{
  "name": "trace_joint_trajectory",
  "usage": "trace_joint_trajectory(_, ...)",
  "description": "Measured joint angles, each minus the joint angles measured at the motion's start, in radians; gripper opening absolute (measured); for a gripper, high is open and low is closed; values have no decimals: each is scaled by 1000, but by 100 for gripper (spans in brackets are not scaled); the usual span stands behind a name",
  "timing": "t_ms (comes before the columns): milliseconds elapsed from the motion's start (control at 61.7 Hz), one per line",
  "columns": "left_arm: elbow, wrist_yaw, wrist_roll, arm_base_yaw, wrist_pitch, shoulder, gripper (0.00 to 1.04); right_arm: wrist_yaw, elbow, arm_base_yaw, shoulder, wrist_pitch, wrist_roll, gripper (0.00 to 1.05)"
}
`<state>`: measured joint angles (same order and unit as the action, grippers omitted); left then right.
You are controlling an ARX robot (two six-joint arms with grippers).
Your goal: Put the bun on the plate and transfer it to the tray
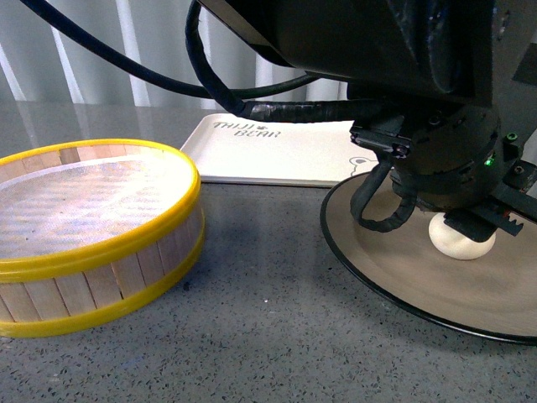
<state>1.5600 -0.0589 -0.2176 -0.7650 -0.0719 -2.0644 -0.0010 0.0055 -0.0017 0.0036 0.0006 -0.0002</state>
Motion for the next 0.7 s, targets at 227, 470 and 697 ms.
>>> trace_joint_trajectory(227,0,0,-33,19,-15,0,5,0,0,0,0,0,0,96)
trace_joint_trajectory(470,-10,-13,-32,26,-32,12,31,0,0,0,0,0,0,96)
trace_joint_trajectory(697,-17,-44,9,33,-32,47,65,0,0,0,0,0,0,96)
